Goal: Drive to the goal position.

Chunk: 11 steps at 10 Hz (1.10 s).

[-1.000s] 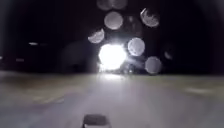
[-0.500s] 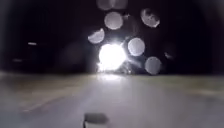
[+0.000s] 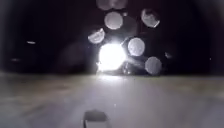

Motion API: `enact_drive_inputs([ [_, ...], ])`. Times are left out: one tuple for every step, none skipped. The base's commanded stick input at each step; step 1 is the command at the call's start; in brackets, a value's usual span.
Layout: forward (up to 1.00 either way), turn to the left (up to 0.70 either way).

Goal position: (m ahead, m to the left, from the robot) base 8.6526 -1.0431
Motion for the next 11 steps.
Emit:
enact_drive_inputs([
  [1.00, 0.00],
  [1.00, -0.29],
  [1.00, -0.40],
  [1.00, -0.39],
  [1.00, -0.20],
  [1.00, -0.03],
  [1.00, 0.00],
  [1.00, 0.00],
  [1.00, 0.00],
  [1.00, 0.00],
  [1.00, 0.00],
])
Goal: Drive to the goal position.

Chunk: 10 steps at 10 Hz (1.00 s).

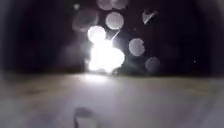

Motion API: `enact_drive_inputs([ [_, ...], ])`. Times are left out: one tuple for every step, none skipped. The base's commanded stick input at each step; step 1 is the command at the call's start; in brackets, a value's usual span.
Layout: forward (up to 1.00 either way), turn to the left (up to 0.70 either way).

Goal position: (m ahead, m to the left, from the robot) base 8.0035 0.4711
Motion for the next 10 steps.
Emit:
enact_drive_inputs([
  [1.00, 0.00],
  [1.00, 0.00],
  [1.00, 0.00],
  [1.00, 0.00],
  [1.00, 0.00],
  [1.00, 0.00],
  [1.00, 0.00],
  [1.00, 0.06],
  [1.00, 0.17],
  [1.00, 0.30],
])
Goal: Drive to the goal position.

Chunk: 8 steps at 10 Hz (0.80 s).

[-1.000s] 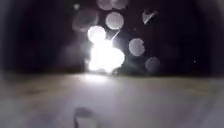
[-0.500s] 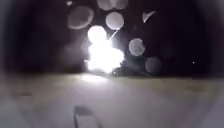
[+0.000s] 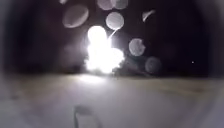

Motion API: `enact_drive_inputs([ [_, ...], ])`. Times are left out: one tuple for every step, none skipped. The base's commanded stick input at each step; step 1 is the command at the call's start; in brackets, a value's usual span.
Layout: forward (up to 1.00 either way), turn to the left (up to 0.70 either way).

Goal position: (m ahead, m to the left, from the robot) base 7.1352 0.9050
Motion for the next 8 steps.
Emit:
enact_drive_inputs([
  [1.00, 0.34],
  [1.00, 0.15],
  [1.00, 0.00],
  [1.00, 0.00],
  [1.00, 0.00],
  [1.00, 0.40],
  [1.00, 0.38],
  [1.00, 0.14],
])
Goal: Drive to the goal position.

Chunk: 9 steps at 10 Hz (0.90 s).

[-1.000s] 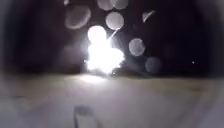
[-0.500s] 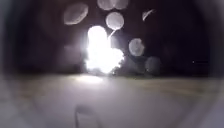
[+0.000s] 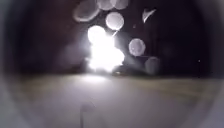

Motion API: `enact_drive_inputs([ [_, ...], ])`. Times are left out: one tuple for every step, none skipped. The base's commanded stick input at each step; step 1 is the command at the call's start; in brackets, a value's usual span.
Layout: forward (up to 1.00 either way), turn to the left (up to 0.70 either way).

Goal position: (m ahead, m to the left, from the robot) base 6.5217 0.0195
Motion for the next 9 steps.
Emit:
enact_drive_inputs([
  [1.00, 0.04],
  [1.00, 0.00],
  [1.00, 0.00],
  [1.00, 0.06],
  [1.00, 0.16],
  [1.00, 0.31],
  [1.00, 0.40],
  [1.00, 0.40],
  [1.00, 0.40],
])
